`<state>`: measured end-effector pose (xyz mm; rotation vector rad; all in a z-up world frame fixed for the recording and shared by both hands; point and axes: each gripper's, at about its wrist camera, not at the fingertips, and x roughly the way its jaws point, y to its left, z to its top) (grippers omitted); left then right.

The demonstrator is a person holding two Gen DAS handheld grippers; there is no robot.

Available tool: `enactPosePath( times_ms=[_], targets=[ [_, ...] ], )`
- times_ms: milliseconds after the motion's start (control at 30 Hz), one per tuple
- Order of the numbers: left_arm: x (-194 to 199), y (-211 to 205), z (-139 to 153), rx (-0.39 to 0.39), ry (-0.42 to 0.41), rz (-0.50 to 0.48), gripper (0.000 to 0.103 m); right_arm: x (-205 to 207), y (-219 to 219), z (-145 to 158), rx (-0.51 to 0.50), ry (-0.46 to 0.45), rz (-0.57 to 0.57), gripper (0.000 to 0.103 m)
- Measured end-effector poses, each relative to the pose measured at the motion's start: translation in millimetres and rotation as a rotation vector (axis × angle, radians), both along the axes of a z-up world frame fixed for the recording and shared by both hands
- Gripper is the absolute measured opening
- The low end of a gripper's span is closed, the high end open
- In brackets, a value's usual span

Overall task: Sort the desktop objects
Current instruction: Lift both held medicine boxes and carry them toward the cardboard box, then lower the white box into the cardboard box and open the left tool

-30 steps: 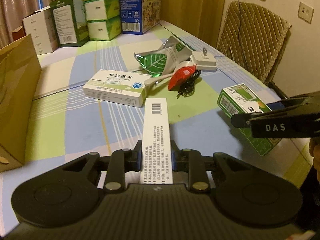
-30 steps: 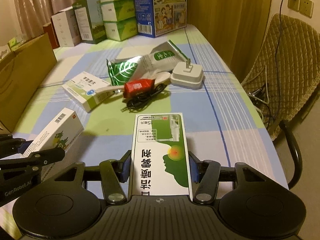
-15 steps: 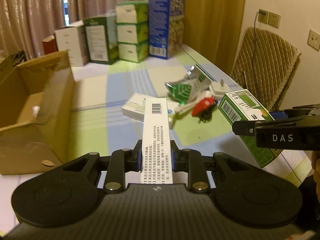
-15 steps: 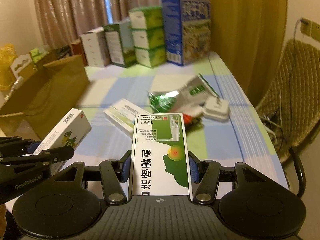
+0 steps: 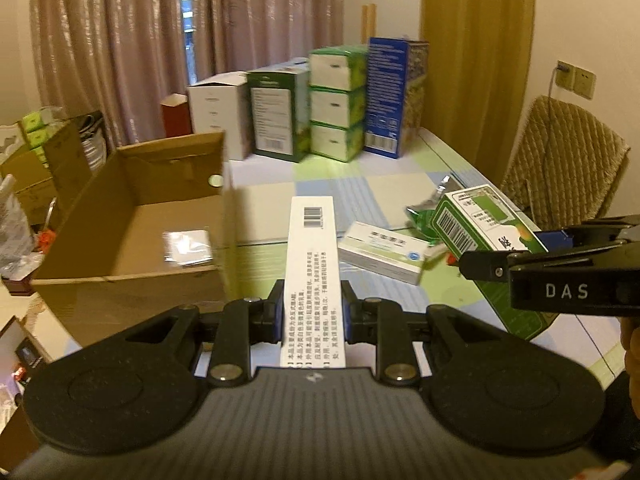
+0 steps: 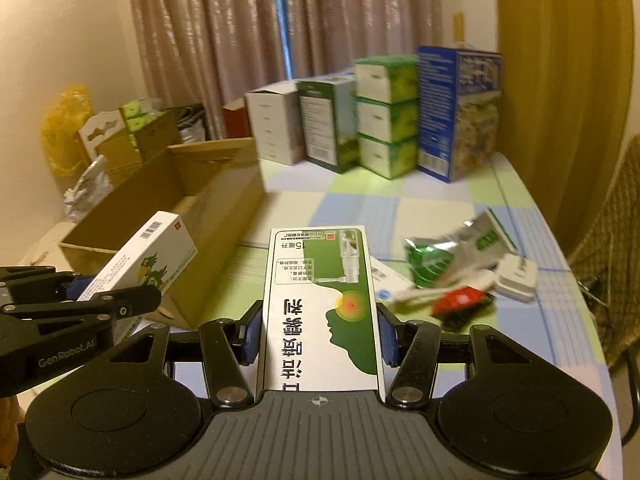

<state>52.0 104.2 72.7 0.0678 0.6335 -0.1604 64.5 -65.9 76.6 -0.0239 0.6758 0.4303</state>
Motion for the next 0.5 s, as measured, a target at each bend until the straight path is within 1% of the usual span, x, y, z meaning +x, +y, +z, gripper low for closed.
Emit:
enactPosePath(
  times_ms=[200,500],
  targets=[
    [-7,26,10,0.003,-0.009,0.043,0.021,-2,27,6,0.001,-0.008,0.048,0.052],
    [-14,54,16,-0.003,-0.012,0.08,0.021,-4,51,7,-0.007,-0.009,0.092,0.052]
  ],
)
